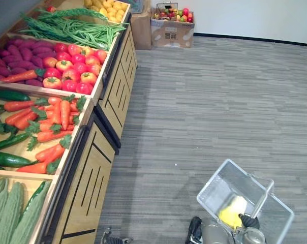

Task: Pick vegetable in the basket

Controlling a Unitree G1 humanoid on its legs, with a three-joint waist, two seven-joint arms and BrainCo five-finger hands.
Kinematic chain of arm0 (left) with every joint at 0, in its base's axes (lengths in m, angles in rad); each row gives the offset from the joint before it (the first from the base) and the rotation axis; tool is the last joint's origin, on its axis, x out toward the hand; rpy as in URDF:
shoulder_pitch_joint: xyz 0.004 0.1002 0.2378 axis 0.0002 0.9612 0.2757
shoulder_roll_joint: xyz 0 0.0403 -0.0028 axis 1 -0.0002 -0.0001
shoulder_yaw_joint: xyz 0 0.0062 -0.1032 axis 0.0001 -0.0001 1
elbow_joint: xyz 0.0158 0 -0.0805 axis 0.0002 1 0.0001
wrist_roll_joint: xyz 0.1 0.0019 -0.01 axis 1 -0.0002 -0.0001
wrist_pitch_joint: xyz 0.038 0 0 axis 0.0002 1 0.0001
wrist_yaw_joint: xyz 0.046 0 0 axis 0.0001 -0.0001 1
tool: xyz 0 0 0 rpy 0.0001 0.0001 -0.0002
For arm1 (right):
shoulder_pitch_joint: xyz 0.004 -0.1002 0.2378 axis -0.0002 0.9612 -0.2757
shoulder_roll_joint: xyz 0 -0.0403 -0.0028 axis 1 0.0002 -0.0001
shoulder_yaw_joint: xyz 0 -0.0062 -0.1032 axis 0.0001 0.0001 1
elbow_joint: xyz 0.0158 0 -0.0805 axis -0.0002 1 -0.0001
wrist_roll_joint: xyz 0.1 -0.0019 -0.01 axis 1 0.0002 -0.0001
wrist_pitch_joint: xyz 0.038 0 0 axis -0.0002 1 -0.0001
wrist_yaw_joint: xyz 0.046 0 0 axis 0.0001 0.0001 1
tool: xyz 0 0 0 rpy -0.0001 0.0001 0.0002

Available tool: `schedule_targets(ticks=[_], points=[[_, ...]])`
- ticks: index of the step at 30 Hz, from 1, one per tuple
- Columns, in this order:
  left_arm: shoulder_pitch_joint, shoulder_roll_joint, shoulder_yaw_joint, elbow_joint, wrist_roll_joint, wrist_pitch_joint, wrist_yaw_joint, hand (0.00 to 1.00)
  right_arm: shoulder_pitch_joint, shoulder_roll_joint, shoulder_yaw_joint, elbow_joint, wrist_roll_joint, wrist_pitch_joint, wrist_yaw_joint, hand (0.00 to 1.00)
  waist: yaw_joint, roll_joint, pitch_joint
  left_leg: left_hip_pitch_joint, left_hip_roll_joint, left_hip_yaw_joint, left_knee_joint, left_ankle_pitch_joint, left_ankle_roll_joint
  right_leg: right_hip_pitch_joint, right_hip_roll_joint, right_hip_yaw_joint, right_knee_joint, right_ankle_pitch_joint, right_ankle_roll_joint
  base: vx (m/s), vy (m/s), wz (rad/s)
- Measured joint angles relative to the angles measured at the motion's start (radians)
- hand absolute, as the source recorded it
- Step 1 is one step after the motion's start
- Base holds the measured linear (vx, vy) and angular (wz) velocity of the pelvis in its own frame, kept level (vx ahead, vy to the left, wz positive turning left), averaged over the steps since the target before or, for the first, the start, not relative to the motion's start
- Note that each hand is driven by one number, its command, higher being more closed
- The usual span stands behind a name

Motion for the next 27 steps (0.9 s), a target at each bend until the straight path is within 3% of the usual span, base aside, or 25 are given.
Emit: schedule_targets(ticks=[2, 3, 5, 7, 9, 10, 11, 12, 13, 15, 17, 20, 22, 23, 25, 26, 27], points=[[0.003, -0.008, 0.001, -0.016, -0.002, -0.009, 0.001, 0.00, 0.002, -0.013, 0.007, 0.025, 0.000, 0.003, -0.001, 1.00, -0.002, 0.024, -0.004, -0.138, 0.025, -0.030, 0.284, 0.046, -0.004, 0.070, 0.035, -0.026, -0.069, 0.000, -0.003, 0.31, -0.203, 0.22], [0.009, -0.011, -0.003, -0.033, -0.008, -0.009, 0.001, 0.00, 0.014, -0.034, 0.046, 0.033, 0.001, 0.018, -0.003, 1.00, 0.003, 0.024, 0.007, -0.250, 0.025, -0.080, 0.521, 0.128, -0.025, 0.149, 0.059, -0.035, -0.133, 0.009, -0.019, 0.32, -0.116, 0.09], [0.019, -0.017, -0.022, -0.039, -0.012, -0.009, -0.003, 0.00, 0.031, -0.053, 0.077, 0.042, 0.000, 0.022, -0.006, 1.00, 0.020, 0.028, 0.008, -0.341, -0.021, -0.077, 0.734, 0.079, -0.019, 0.241, 0.064, -0.038, -0.207, 0.027, -0.022, 0.35, -0.063, -0.06], [0.020, -0.018, -0.022, -0.047, -0.030, -0.008, -0.008, 0.00, 0.032, -0.055, 0.076, 0.050, 0.000, 0.023, -0.008, 1.00, 0.032, 0.023, 0.010, -0.429, -0.076, -0.024, 0.817, 0.044, -0.004, 0.318, 0.067, -0.041, -0.281, 0.038, -0.005, 0.36, 0.002, -0.08], [0.020, -0.018, -0.021, -0.047, -0.038, -0.008, -0.008, 0.00, 0.034, -0.052, 0.076, 0.050, 0.000, 0.030, -0.008, 1.00, 0.049, 0.016, 0.014, -0.499, -0.123, 0.042, 0.763, 0.011, 0.027, 0.379, 0.062, -0.046, -0.330, 0.045, 0.007, 0.42, 0.084, -0.04], [0.022, -0.023, -0.023, -0.045, -0.038, -0.006, -0.010, 0.00, 0.029, -0.043, 0.076, 0.049, 0.000, 0.039, -0.008, 1.00, 0.050, 0.012, 0.017, -0.532, -0.157, 0.116, 0.590, 0.013, 0.065, 0.415, 0.052, -0.059, -0.352, 0.047, 0.010, 0.41, 0.138, 0.05], [0.030, -0.025, -0.025, -0.043, -0.038, -0.005, -0.009, 0.00, 0.033, -0.044, 0.076, 0.047, -0.001, 0.039, -0.007, 1.00, 0.051, 0.022, 0.011, -0.525, -0.170, 0.164, 0.395, 0.101, 0.111, 0.432, 0.059, -0.069, -0.352, 0.044, 0.029, 0.52, 0.198, 0.18], [0.036, -0.028, -0.040, -0.044, -0.037, -0.008, -0.010, 0.00, 0.036, -0.039, 0.075, 0.044, 0.000, 0.040, -0.006, 1.00, 0.052, 0.039, 0.001, -0.502, -0.176, 0.232, 0.276, 0.129, 0.209, 0.439, 0.072, -0.070, -0.353, 0.041, 0.050, 0.45, 0.150, 0.53], [0.020, -0.003, -0.045, -0.036, -0.035, -0.008, -0.012, 0.00, 0.036, -0.018, 0.076, 0.048, 0.000, 0.045, -0.006, 1.00, 0.048, -0.016, 0.001, -0.468, -0.225, 0.269, 0.189, 0.141, 0.234, 0.442, 0.027, -0.070, -0.375, 0.037, 0.056, 0.49, 0.160, 0.58], [0.018, 0.006, -0.045, -0.040, -0.035, -0.007, -0.013, 0.00, 0.023, -0.010, 0.080, 0.026, -0.001, 0.038, -0.003, 1.00, 0.060, -0.042, -0.002, -0.439, -0.269, 0.284, 0.094, 0.168, 0.243, 0.449, 0.029, -0.046, -0.456, 0.080, 0.053, 0.35, 0.090, 0.27], [0.024, 0.002, -0.047, -0.034, -0.034, 0.001, -0.012, 0.00, -0.013, -0.014, 0.102, 0.019, -0.010, 0.029, 0.002, 1.00, 0.096, -0.035, 0.003, -0.389, -0.283, 0.337, 0.058, 0.175, 0.252, 0.498, 0.032, -0.035, -0.548, 0.182, 0.059, 0.24, 0.042, -0.31], [0.022, 0.004, -0.058, -0.035, -0.026, -0.001, -0.013, 0.00, -0.019, 0.001, 0.157, 0.021, -0.011, 0.020, 0.005, 1.00, 0.099, -0.023, -0.003, -0.340, -0.277, 0.439, 0.040, 0.185, 0.268, 0.543, 0.034, -0.035, -0.558, 0.248, 0.075, 0.13, 0.070, 0.11], [0.022, 0.002, -0.043, -0.033, -0.023, 0.004, -0.014, 0.00, -0.019, 0.008, 0.159, 0.026, -0.012, 0.019, 0.005, 1.00, 0.100, -0.025, -0.010, -0.297, -0.294, 0.440, -0.037, 0.181, 0.268, 0.530, 0.039, -0.041, -0.498, 0.258, 0.085, 0.06, 0.102, 0.42], [0.026, -0.013, -0.037, -0.021, -0.019, 0.011, -0.015, 0.00, -0.012, 0.001, 0.154, 0.029, -0.019, 0.019, 0.005, 1.00, 0.099, 0.003, -0.029, -0.265, -0.285, 0.427, -0.114, 0.159, 0.267, 0.470, 0.041, -0.052, -0.359, 0.252, 0.093, 0.07, 0.121, 0.64], [0.036, -0.004, -0.041, -0.017, -0.017, 0.015, -0.016, 0.00, -0.005, 0.003, 0.157, 0.037, -0.021, 0.020, 0.006, 1.00, 0.097, 0.003, -0.037, -0.206, -0.301, 0.415, -0.186, 0.158, 0.260, 0.346, -0.029, -0.052, -0.013, 0.271, 0.140, 0.14, 0.108, 0.79], [0.051, 0.010, -0.052, -0.022, -0.016, 0.018, -0.016, 0.00, 0.003, 0.008, 0.157, 0.045, -0.022, 0.018, 0.007, 1.00, 0.093, -0.023, -0.033, -0.162, -0.328, 0.393, -0.205, 0.163, 0.262, 0.253, -0.089, 0.004, 0.213, 0.381, 0.177, 0.25, 0.076, 1.06], [0.058, 0.026, -0.062, -0.024, -0.014, 0.030, -0.016, 0.00, -0.007, 0.011, 0.162, 0.044, -0.035, 0.010, 0.014, 1.00, 0.078, -0.035, -0.033, -0.140, -0.353, 0.322, -0.198, 0.161, 0.283, 0.170, -0.112, 0.053, 0.400, 0.452, 0.188, 0.26, 0.061, 1.29]])
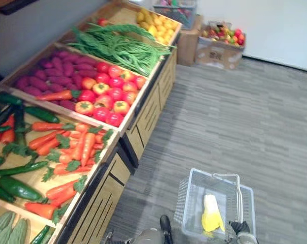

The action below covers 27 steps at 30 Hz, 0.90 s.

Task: Pick vegetable in the basket

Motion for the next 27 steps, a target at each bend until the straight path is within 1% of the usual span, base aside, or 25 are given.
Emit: schedule_targets(ticks=[1, 2, 3, 4, 5, 6, 7, 8, 9, 10, 11, 12, 13, 14, 15, 16, 17, 18, 19, 20, 21, 22, 23, 26, 27], points=[[-0.003, 0.001, -0.007, -0.002, 0.000, 0.003, 0.000, 0.00, -0.012, -0.001, -0.006, -0.005, -0.002, 0.000, 0.000, 1.00, -0.010, -0.003, -0.002, 0.009, -0.011, -0.039, 0.000, -0.003, 0.006, -0.042, 0.001, 0.020, 0.076, -0.015, -0.017, 0.29, 0.028, 1.75], [-0.011, 0.005, -0.015, -0.021, 0.000, 0.004, 0.001, 0.00, -0.027, -0.006, -0.031, -0.017, -0.001, 0.006, -0.005, 1.00, -0.032, -0.008, -0.002, 0.033, -0.020, -0.112, -0.001, -0.010, 0.016, -0.101, 0.010, 0.040, 0.161, -0.076, -0.046, 0.30, 0.015, 1.99], [-0.018, 0.005, -0.015, -0.033, -0.001, 0.002, 0.003, 0.00, -0.018, -0.011, -0.057, -0.017, -0.001, 0.005, -0.011, 1.00, -0.039, 0.010, 0.001, 0.063, -0.019, -0.187, -0.001, -0.017, 0.019, -0.142, 0.025, 0.032, 0.157, -0.142, -0.058, 0.30, 0.004, 1.95], [-0.023, 0.003, -0.014, -0.034, -0.001, 0.001, 0.004, 0.00, -0.010, -0.015, -0.060, -0.019, -0.001, -0.002, -0.013, 1.00, -0.039, 0.012, 0.000, 0.078, -0.019, -0.220, -0.001, -0.021, 0.018, -0.159, 0.024, 0.029, 0.137, -0.166, -0.066, 0.37, -0.033, 1.80], [-0.038, -0.006, -0.015, -0.031, -0.005, 0.002, 0.006, 0.00, -0.002, -0.019, -0.077, -0.028, -0.004, -0.008, -0.013, 1.00, -0.035, 0.013, 0.002, 0.106, -0.022, -0.290, 0.008, -0.025, 0.001, -0.185, 0.018, 0.020, 0.062, -0.223, -0.081, 0.25, -0.036, 1.36], [-0.041, -0.009, -0.014, -0.031, -0.008, 0.003, 0.007, 0.00, -0.001, -0.019, -0.085, -0.033, -0.004, -0.008, -0.013, 1.00, -0.034, 0.015, 0.001, 0.115, -0.022, -0.326, 0.017, -0.032, -0.006, -0.192, 0.018, 0.019, 0.004, -0.242, -0.085, 0.40, -0.087, 1.76], [-0.055, -0.014, -0.012, -0.034, -0.015, 0.003, 0.010, 0.00, 0.010, -0.018, -0.100, -0.045, -0.004, -0.006, -0.014, 1.00, -0.035, 0.015, 0.001, 0.123, -0.019, -0.397, 0.036, -0.047, -0.022, -0.198, 0.023, 0.028, -0.155, -0.257, -0.095, 0.28, -0.086, 1.64], [-0.061, -0.018, -0.012, -0.037, -0.016, 0.002, 0.011, 0.00, 0.018, -0.016, -0.122, -0.048, -0.004, -0.005, -0.014, 1.00, -0.031, 0.015, 0.000, 0.128, -0.017, -0.443, 0.048, -0.062, -0.035, -0.195, 0.034, 0.058, -0.307, -0.255, -0.092, 0.41, -0.155, 1.94], [-0.071, -0.021, -0.014, -0.043, -0.016, 0.000, 0.011, 0.00, 0.018, -0.013, -0.137, -0.044, -0.004, 0.001, -0.014, 1.00, -0.031, 0.011, -0.003, 0.123, -0.017, -0.510, 0.063, -0.082, -0.055, -0.192, 0.063, 0.148, -0.506, -0.245, -0.089, 0.34, -0.198, 1.84], [-0.082, -0.022, -0.016, -0.044, -0.016, -0.003, 0.010, 0.00, 0.021, -0.012, -0.155, -0.029, -0.004, 0.007, -0.012, 1.00, -0.031, 0.006, -0.006, 0.124, -0.017, -0.583, 0.075, -0.096, -0.065, -0.193, 0.076, 0.242, -0.636, -0.241, -0.084, 0.35, -0.230, 1.66], [-0.081, -0.021, -0.016, -0.044, -0.016, -0.003, 0.011, 0.00, 0.022, -0.011, -0.164, -0.019, -0.004, 0.006, -0.012, 1.00, -0.032, 0.002, -0.009, 0.123, -0.017, -0.621, 0.080, -0.102, -0.073, -0.192, 0.079, 0.277, -0.684, -0.238, -0.080, 0.48, -0.394, 1.74], [-0.087, -0.018, -0.015, -0.050, -0.017, -0.004, 0.011, 0.00, 0.025, -0.005, -0.182, -0.015, -0.001, 0.014, -0.012, 1.00, -0.033, -0.008, -0.017, 0.116, -0.017, -0.681, 0.098, -0.114, -0.094, -0.187, 0.082, 0.327, -0.747, -0.234, -0.073, 0.43, -0.386, 1.65], [-0.090, -0.015, -0.014, -0.050, -0.022, -0.005, 0.011, 0.00, 0.035, 0.003, -0.209, -0.015, -0.001, 0.024, -0.012, 1.00, -0.036, -0.025, -0.025, 0.114, -0.016, -0.703, 0.115, -0.129, -0.118, -0.172, 0.082, 0.336, -0.783, -0.208, -0.080, 0.52, -0.522, 1.97], [-0.081, -0.007, -0.010, -0.048, -0.026, -0.006, 0.011, 0.00, 0.051, 0.011, -0.231, -0.011, 0.002, 0.032, -0.011, 1.00, -0.036, -0.041, -0.035, 0.111, -0.017, -0.722, 0.141, -0.157, -0.159, -0.134, 0.076, 0.315, -0.850, -0.113, -0.088, 0.34, -0.396, 1.58], [-0.073, 0.000, -0.003, -0.048, -0.027, -0.007, 0.011, 0.00, 0.059, 0.017, -0.240, -0.009, 0.006, 0.033, -0.011, 1.00, -0.036, -0.062, -0.046, 0.110, -0.020, -0.732, 0.152, -0.177, -0.178, -0.117, 0.069, 0.293, -0.870, -0.043, -0.093, 0.40, -0.512, 1.35], [-0.076, -0.021, 0.015, -0.012, -0.032, -0.008, 0.013, 0.00, 0.047, -0.012, -0.243, 0.007, 0.007, 0.040, -0.009, 1.00, -0.033, -0.008, -0.053, 0.088, 0.039, -0.738, 0.195, -0.209, -0.199, -0.101, 0.114, 0.220, -0.863, -0.062, -0.083, 0.36, -0.446, 1.10], [-0.069, -0.037, 0.026, -0.002, -0.033, -0.013, 0.011, 0.00, 0.041, -0.029, -0.243, 0.006, 0.007, 0.038, -0.008, 1.00, -0.035, 0.021, -0.060, 0.063, 0.075, -0.726, 0.219, -0.205, -0.209, -0.088, 0.139, 0.172, -0.867, -0.087, -0.113, 0.34, -0.407, 0.89], [-0.068, -0.047, 0.035, 0.006, -0.034, -0.016, 0.012, 0.00, 0.034, -0.043, -0.242, 0.010, 0.007, 0.040, -0.005, 1.00, -0.034, 0.038, -0.058, 0.062, 0.095, -0.721, 0.221, -0.204, -0.212, -0.079, 0.156, 0.151, -0.867, -0.096, -0.127, 0.28, -0.331, 0.81], [-0.065, -0.061, 0.054, 0.023, -0.036, -0.017, 0.013, 0.00, 0.020, -0.054, -0.241, 0.024, 0.006, 0.043, 0.000, 1.00, -0.032, 0.056, -0.057, 0.059, 0.125, -0.723, 0.228, -0.190, -0.234, -0.060, 0.178, 0.112, -0.866, -0.112, -0.152, 0.21, -0.321, 0.65], [-0.065, -0.061, 0.069, 0.031, -0.037, -0.016, 0.012, 0.00, 0.020, -0.053, -0.241, 0.024, 0.006, 0.044, 0.000, 1.00, -0.035, 0.057, -0.056, 0.049, 0.130, -0.724, 0.241, -0.170, -0.257, -0.040, 0.182, 0.080, -0.867, -0.122, -0.168, 0.20, -0.368, 0.94], [-0.064, -0.061, 0.081, 0.030, -0.040, -0.017, 0.011, 0.00, 0.021, -0.054, -0.245, 0.025, 0.007, 0.043, -0.001, 1.00, -0.036, 0.050, -0.052, 0.036, 0.127, -0.713, 0.268, -0.133, -0.265, -0.012, 0.176, 0.043, -0.867, -0.130, -0.180, 0.13, -0.286, 0.87], [-0.064, -0.061, 0.086, 0.030, -0.054, -0.018, 0.012, 0.00, 0.023, -0.054, -0.250, 0.024, 0.010, 0.043, -0.003, 1.00, -0.037, 0.046, -0.050, 0.030, 0.129, -0.694, 0.280, -0.115, -0.268, 0.004, 0.171, 0.023, -0.868, -0.134, -0.185, 0.10, -0.284, 1.04], [-0.059, -0.062, 0.096, 0.030, -0.104, -0.018, 0.012, 0.00, 0.026, -0.056, -0.252, 0.025, 0.021, 0.043, -0.003, 1.00, -0.038, 0.043, -0.048, 0.019, 0.139, -0.625, 0.299, -0.089, -0.267, 0.038, 0.166, -0.015, -0.877, -0.140, -0.193, 0.06, -0.195, 0.76], [-0.055, -0.067, 0.122, 0.037, -0.175, -0.017, 0.013, 0.00, 0.013, -0.050, -0.262, 0.025, 0.030, 0.039, -0.002, 1.00, -0.039, 0.041, -0.047, -0.011, 0.171, -0.463, 0.293, -0.079, -0.268, 0.051, 0.162, -0.068, -0.896, -0.148, -0.191, -0.01, -0.099, 0.69], [-0.054, -0.067, 0.130, 0.044, -0.190, -0.014, 0.012, 0.00, 0.004, -0.044, -0.293, 0.026, 0.036, 0.039, -0.003, 1.00, -0.043, 0.040, -0.046, -0.019, 0.185, -0.372, 0.260, -0.078, -0.269, 0.050, 0.156, -0.095, -0.915, -0.151, -0.187, -0.06, -0.019, 0.71]])
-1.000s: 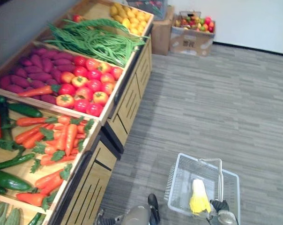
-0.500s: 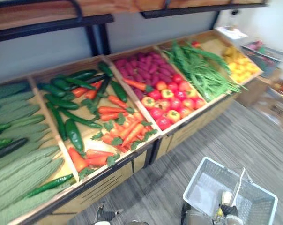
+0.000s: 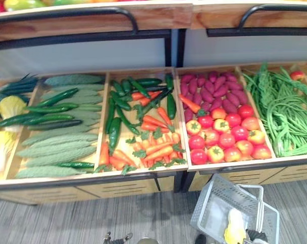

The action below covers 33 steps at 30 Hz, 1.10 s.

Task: Pick vegetable in the basket

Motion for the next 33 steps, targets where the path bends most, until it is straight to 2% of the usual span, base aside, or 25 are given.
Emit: schedule_targets(ticks=[2, 3, 4, 6, 8, 13, 15, 18, 19, 20, 23, 24, 27, 29, 33], points=[[0.006, -0.003, 0.020, 0.009, 0.001, 0.005, 0.000, 0.00, -0.002, 0.004, -0.033, 0.011, 0.002, 0.003, 0.000, 1.00, -0.030, 0.006, 0.001, 0.001, 0.012, 0.130, -0.082, 0.010, 0.016, 0.001, -0.009, -0.060, -0.018, 0.006, 0.009, -0.12, 0.057, 0.95], [0.010, -0.005, 0.027, 0.009, 0.002, 0.009, 0.000, 0.00, -0.003, 0.005, -0.037, 0.018, 0.003, 0.004, 0.000, 1.00, -0.035, 0.007, 0.001, 0.008, 0.012, 0.148, -0.111, 0.012, 0.018, 0.004, -0.010, -0.074, -0.027, 0.009, 0.013, -0.15, 0.115, 0.73], [0.019, -0.007, 0.035, 0.014, 0.002, 0.014, 0.000, 0.00, -0.003, 0.008, -0.037, 0.029, 0.019, 0.006, 0.000, 1.00, -0.035, 0.018, -0.005, 0.031, 0.012, 0.155, -0.169, 0.011, 0.019, 0.017, -0.003, -0.083, -0.056, 0.022, 0.025, -0.12, 0.102, 0.34], [0.030, 0.003, 0.043, 0.014, 0.003, 0.014, 0.001, 0.00, -0.003, 0.037, -0.036, 0.031, 0.021, 0.010, 0.002, 1.00, -0.033, -0.008, 0.002, 0.046, -0.002, 0.169, -0.215, 0.023, 0.035, 0.040, 0.001, -0.079, -0.119, 0.067, 0.031, -0.10, 0.092, 0.02], [0.043, 0.006, 0.049, 0.013, 0.003, 0.014, 0.001, 0.00, 0.003, 0.057, -0.034, 0.032, 0.021, 0.011, 0.003, 1.00, -0.036, -0.014, -0.002, 0.052, -0.014, 0.194, -0.230, 0.025, 0.039, 0.040, -0.005, -0.057, -0.135, 0.085, 0.036, -0.08, 0.059, -0.23], [0.023, 0.002, 0.050, 0.007, 0.007, 0.013, -0.001, 0.00, 0.026, 0.040, -0.035, 0.019, 0.022, 0.011, 0.002, 1.00, -0.051, 0.013, -0.014, 0.066, -0.034, 0.192, -0.268, 0.036, 0.048, 0.033, -0.019, -0.051, -0.134, 0.090, 0.042, 0.00, 0.046, -0.05], [0.017, 0.002, 0.048, -0.041, 0.018, 0.014, 0.013, 0.00, 0.036, 0.038, -0.036, 0.015, 0.022, 0.011, 0.000, 1.00, -0.053, 0.018, -0.017, 0.069, -0.035, 0.191, -0.272, 0.039, 0.049, 0.033, -0.019, -0.052, -0.134, 0.090, 0.042, 0.09, 0.031, 0.00], [0.044, 0.009, 0.009, -0.303, 0.089, 0.010, 0.080, 0.00, 0.038, 0.034, -0.022, 0.015, 0.022, 0.006, -0.009, 1.00, -0.051, 0.017, -0.016, 0.081, -0.043, 0.189, -0.285, 0.043, 0.049, 0.031, -0.021, -0.058, -0.134, 0.091, 0.043, 0.10, 0.032, 0.03], [0.047, 0.012, 0.002, -0.356, 0.117, 0.004, 0.106, 0.00, 0.038, 0.032, -0.016, 0.015, 0.022, 0.003, -0.010, 1.00, -0.051, 0.017, -0.016, 0.080, -0.045, 0.188, -0.285, 0.043, 0.049, 0.031, -0.023, -0.058, -0.134, 0.091, 0.043, 0.06, 0.041, 0.02], [0.049, 0.028, -0.012, -0.471, 0.178, -0.036, 0.172, 0.00, 0.038, 0.025, 0.013, 0.015, 0.022, -0.006, -0.016, 1.00, -0.051, 0.017, -0.016, 0.080, -0.050, 0.188, -0.287, 0.043, 0.049, 0.030, -0.025, -0.058, -0.134, 0.091, 0.044, 0.06, 0.036, 0.01], [0.047, 0.071, -0.019, -0.636, 0.220, -0.082, 0.243, 0.00, 0.040, 0.018, 0.038, 0.015, 0.022, -0.019, -0.024, 1.00, -0.052, 0.017, -0.017, 0.081, -0.059, 0.189, -0.292, 0.043, 0.049, 0.026, -0.029, -0.055, -0.134, 0.091, 0.044, 0.05, 0.035, -0.02], [0.047, 0.103, -0.019, -0.720, 0.253, -0.112, 0.277, 0.00, 0.042, 0.016, 0.056, 0.015, 0.024, -0.029, -0.030, 1.00, -0.054, 0.017, -0.017, 0.081, -0.062, 0.191, -0.292, 0.043, 0.049, 0.025, -0.033, -0.051, -0.134, 0.091, 0.044, 0.04, 0.039, -0.03], [0.036, 0.159, -0.021, -0.824, 0.282, -0.142, 0.309, 0.00, 0.042, 0.013, 0.070, 0.014, 0.029, -0.036, -0.030, 1.00, -0.059, 0.016, -0.017, 0.083, -0.064, 0.194, -0.292, 0.043, 0.050, 0.023, -0.037, -0.045, -0.134, 0.091, 0.043, 0.02, 0.016, -0.03], [0.032, 0.216, -0.064, -0.904, 0.308, -0.155, 0.314, 0.00, 0.042, 0.001, 0.099, 0.013, 0.029, -0.037, -0.029, 1.00, -0.060, 0.017, -0.018, 0.084, -0.065, 0.200, -0.292, 0.042, 0.051, 0.018, -0.038, -0.033, -0.133, 0.092, 0.043, 0.00, 0.001, -0.11], [0.020, 0.318, -0.162, -0.958, 0.368, -0.186, 0.299, 0.00, 0.043, -0.012, 0.136, -0.005, 0.021, -0.037, -0.026, 1.00, -0.064, 0.017, -0.018, 0.100, -0.064, 0.239, -0.290, 0.035, 0.062, 0.013, -0.036, 0.012, -0.133, 0.094, 0.047, -0.03, -0.008, -0.27]])
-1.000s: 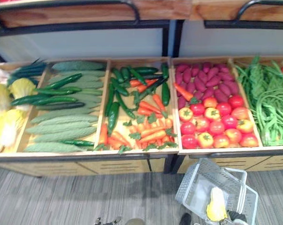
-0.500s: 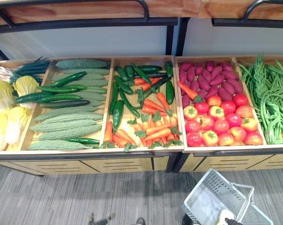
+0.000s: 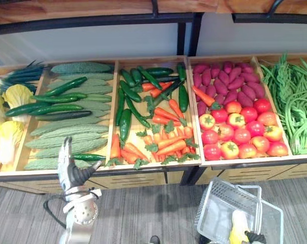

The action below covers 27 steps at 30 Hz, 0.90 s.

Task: Pick vegetable in the basket

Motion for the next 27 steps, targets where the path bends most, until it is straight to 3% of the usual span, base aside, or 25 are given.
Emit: schedule_targets(ticks=[5, 9, 11, 17, 24, 27], points=[[-0.071, 0.147, -0.125, 0.010, 0.055, -0.036, -0.065, 0.00, -0.003, -0.028, 0.056, -0.020, -0.004, -0.002, 0.020, 1.00, -0.020, 0.004, -0.002, -0.015, 0.000, 0.062, 0.018, -0.018, 0.008, -0.044, 0.002, 0.066, -0.001, 0.020, 0.006, -0.07, -0.011, -0.39], [-0.173, 0.290, -0.296, 0.132, 0.082, -0.079, -0.172, 0.00, -0.008, -0.042, 0.105, -0.048, -0.032, -0.004, 0.028, 1.00, -0.039, 0.005, -0.002, -0.020, -0.002, 0.100, 0.025, -0.019, 0.008, -0.073, 0.005, 0.115, -0.001, 0.036, 0.004, -0.09, -0.027, -0.32], [-0.232, 0.322, -0.367, 0.198, 0.082, -0.088, -0.211, 0.00, -0.010, -0.058, 0.124, -0.048, -0.037, -0.004, 0.033, 1.00, -0.042, 0.007, -0.001, -0.022, -0.002, 0.114, 0.025, -0.019, 0.008, -0.084, 0.007, 0.133, -0.001, 0.042, 0.002, -0.09, -0.039, -0.28], [-0.332, 0.356, -0.486, 0.320, 0.114, -0.098, -0.281, 0.00, -0.020, -0.109, 0.163, -0.078, -0.054, -0.005, 0.037, 1.00, -0.069, 0.011, 0.003, -0.052, -0.002, 0.134, 0.027, -0.019, 0.008, -0.131, 0.012, 0.164, -0.001, 0.063, -0.003, -0.08, -0.041, -0.15], [-0.388, 0.357, -0.525, 0.385, 0.143, -0.094, -0.288, 0.00, -0.035, -0.136, 0.193, -0.089, -0.076, -0.007, 0.036, 1.00, -0.068, 0.021, 0.020, -0.055, 0.001, 0.175, 0.026, -0.020, 0.006, -0.159, 0.022, 0.210, -0.002, 0.078, -0.009, -0.06, -0.040, -0.19], [-0.411, 0.357, -0.532, 0.409, 0.161, -0.074, -0.287, 0.00, -0.038, -0.138, 0.193, -0.117, -0.079, -0.007, 0.036, 1.00, -0.084, 0.026, 0.032, -0.063, 0.001, 0.179, 0.025, -0.021, 0.005, -0.172, 0.023, 0.218, -0.002, 0.083, -0.006, -0.05, -0.041, -0.08]])
